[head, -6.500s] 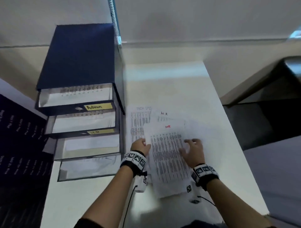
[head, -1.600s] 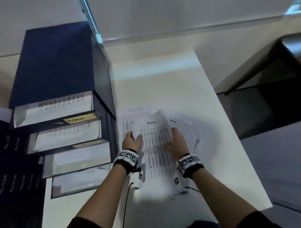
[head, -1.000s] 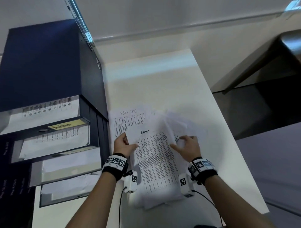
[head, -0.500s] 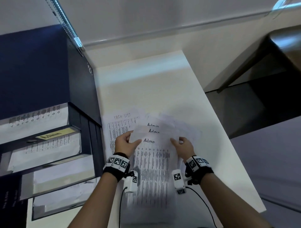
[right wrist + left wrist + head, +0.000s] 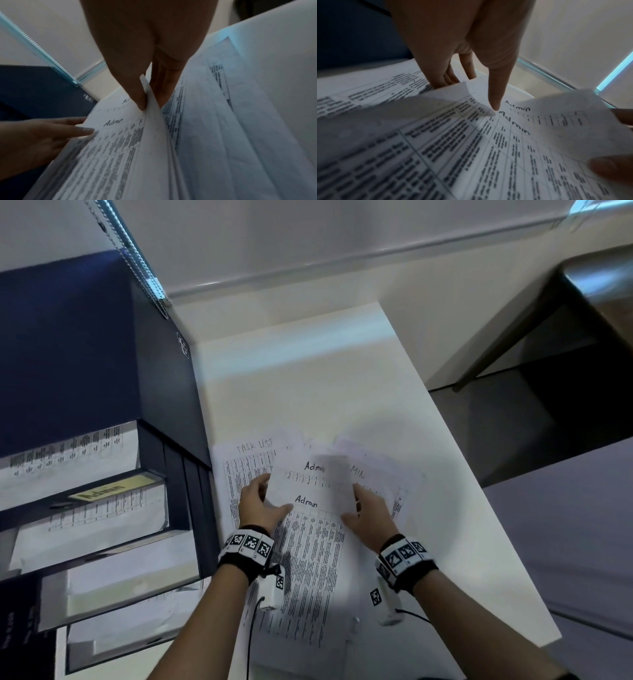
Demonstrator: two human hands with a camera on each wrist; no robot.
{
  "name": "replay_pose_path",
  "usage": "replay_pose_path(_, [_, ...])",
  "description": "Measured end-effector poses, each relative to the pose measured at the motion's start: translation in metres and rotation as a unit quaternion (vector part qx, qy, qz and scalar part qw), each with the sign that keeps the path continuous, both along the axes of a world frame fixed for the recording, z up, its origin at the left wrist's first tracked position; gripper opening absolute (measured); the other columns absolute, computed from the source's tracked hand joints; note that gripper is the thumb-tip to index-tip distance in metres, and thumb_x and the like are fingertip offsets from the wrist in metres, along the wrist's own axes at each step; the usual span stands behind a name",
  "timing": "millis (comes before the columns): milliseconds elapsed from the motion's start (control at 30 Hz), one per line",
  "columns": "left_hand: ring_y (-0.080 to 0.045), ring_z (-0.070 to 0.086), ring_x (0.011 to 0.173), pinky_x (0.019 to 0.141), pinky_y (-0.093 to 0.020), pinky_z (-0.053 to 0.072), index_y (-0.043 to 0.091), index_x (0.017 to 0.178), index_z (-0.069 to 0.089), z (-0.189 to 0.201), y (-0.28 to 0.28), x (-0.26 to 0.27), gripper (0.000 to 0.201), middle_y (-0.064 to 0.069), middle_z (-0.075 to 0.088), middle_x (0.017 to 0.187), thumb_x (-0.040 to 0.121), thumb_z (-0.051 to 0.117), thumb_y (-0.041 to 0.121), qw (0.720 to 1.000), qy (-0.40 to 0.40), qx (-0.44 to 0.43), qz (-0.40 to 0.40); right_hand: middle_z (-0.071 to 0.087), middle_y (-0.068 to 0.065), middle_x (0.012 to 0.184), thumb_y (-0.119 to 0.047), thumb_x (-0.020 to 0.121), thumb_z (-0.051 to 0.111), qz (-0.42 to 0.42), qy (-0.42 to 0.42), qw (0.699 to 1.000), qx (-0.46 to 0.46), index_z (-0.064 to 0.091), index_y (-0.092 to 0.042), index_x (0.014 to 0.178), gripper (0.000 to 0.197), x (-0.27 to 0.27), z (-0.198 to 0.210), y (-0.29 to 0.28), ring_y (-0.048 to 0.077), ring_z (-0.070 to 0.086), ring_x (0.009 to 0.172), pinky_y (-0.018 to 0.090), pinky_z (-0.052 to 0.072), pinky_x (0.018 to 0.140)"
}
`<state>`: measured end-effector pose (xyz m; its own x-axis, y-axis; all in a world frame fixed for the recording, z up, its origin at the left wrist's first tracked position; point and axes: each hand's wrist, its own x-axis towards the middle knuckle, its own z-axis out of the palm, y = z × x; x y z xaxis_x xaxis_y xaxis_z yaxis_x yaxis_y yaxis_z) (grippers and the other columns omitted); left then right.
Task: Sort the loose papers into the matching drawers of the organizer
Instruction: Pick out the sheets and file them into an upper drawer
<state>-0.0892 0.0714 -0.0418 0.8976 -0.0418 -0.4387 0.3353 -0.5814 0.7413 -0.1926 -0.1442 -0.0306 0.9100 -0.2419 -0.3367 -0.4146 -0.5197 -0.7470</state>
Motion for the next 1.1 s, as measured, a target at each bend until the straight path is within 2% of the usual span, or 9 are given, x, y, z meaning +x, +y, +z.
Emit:
replay_pose_path(200, [-0.020,0.045,0.134,0.109,-0.033,0.037,0.013,0.147,0.036,0.035,0.004,0.002,0.091,-0.005,0.049,0.142,0.072,0.087,0.022,0.987,0.072,-0.122,0.074,0.068,0.002,0.073,-0.008,0.086,0.067,-0.021,-0.098,0.994,0.032,0.067,-0.011,0.081,0.006,0.025,0.035,0.005,0.007,0.056,0.062,0.024,0.048,0.062])
replay_pose_path(333, [-0.002,0.061,0.072,0.088,-0.028,0.052,0.013,0.087,0.057,0.085,0.003,0.013,0.024,0.004,0.061,0.073,0.081,0.080,0.017,0.976,0.019,-0.213,0.037,0.068,-0.009,0.079,0.002,0.085,0.069,-0.101,-0.213,0.964,0.126,0.068,-0.025,0.085,0.026,0.048,0.088,-0.008,0.001,0.062,0.071,0.019,0.051,0.065])
replay_pose_path(433, [-0.012,0.071,0.083,0.074,-0.027,0.054,0.014,0.095,0.070,0.124,-0.005,0.026,0.017,0.002,0.076,0.086,0.082,0.077,0.021,0.961,-0.041,-0.272,0.020,0.071,0.002,0.084,-0.010,0.087,0.072,-0.162,-0.268,0.930,0.192,0.068,-0.017,0.091,0.009,0.057,0.133,-0.018,0.015,0.068,0.075,0.030,0.057,0.066])
replay_pose_path(567, [-0.014,0.073,0.091,0.076,-0.028,0.059,0.012,0.106,0.070,0.156,-0.015,0.031,0.032,0.000,0.076,0.098,0.081,0.078,0.030,0.956,-0.095,-0.276,-0.014,0.074,-0.005,0.092,-0.008,0.085,0.075,-0.156,-0.361,0.900,0.189,0.068,-0.010,0.099,0.017,0.052,0.174,-0.026,0.015,0.071,0.088,0.026,0.058,0.072])
replay_pose_path(700, [-0.004,0.072,0.083,0.065,-0.014,0.054,0.015,0.105,0.065,0.141,-0.015,0.015,0.032,0.000,0.074,0.096,0.079,0.080,0.025,0.971,-0.048,-0.226,-0.066,0.074,0.001,0.097,-0.020,0.079,0.081,-0.125,-0.243,0.953,0.129,0.068,-0.007,0.104,0.030,0.034,0.141,-0.034,0.019,0.071,0.090,0.038,0.061,0.077])
replay_pose_path(867, [-0.019,0.064,0.067,0.059,-0.018,0.051,0.013,0.091,0.066,0.118,0.002,-0.007,0.029,0.001,0.067,0.078,0.084,0.075,0.040,0.988,-0.039,-0.139,-0.053,0.073,0.008,0.089,-0.025,0.083,0.077,-0.094,-0.123,0.988,0.008,0.071,-0.001,0.098,0.029,0.007,0.097,-0.030,0.029,0.070,0.088,0.047,0.057,0.078])
replay_pose_path(967, [0.003,0.060,0.097,0.082,-0.006,0.046,0.025,0.118,0.063,0.146,0.016,-0.018,0.033,0.015,0.064,0.112,0.088,0.071,0.036,0.982,-0.089,-0.163,-0.041,0.068,0.015,0.070,-0.052,0.082,0.069,-0.053,-0.145,0.988,-0.022,0.066,0.005,0.075,0.058,0.010,0.119,-0.015,0.033,0.068,0.073,0.038,0.052,0.063])
replay_pose_path(1033, [0.001,0.057,0.112,0.100,-0.023,0.048,0.022,0.128,0.059,0.170,0.031,-0.021,0.045,0.016,0.060,0.125,0.089,0.069,0.040,0.975,-0.133,-0.177,-0.022,0.066,0.019,0.066,-0.059,0.084,0.064,-0.025,-0.175,0.984,0.006,0.062,0.007,0.072,0.067,0.018,0.144,0.000,0.031,0.066,0.065,0.040,0.053,0.059])
replay_pose_path(1100, [-0.007,0.062,0.113,0.100,-0.041,0.051,0.028,0.127,0.057,0.192,0.054,-0.027,0.046,0.011,0.066,0.122,0.086,0.070,0.044,0.965,-0.164,-0.206,0.022,0.072,0.013,0.091,-0.038,0.090,0.065,-0.009,-0.200,0.978,0.056,0.066,0.002,0.099,0.041,0.025,0.173,0.025,0.025,0.070,0.086,0.026,0.059,0.067])
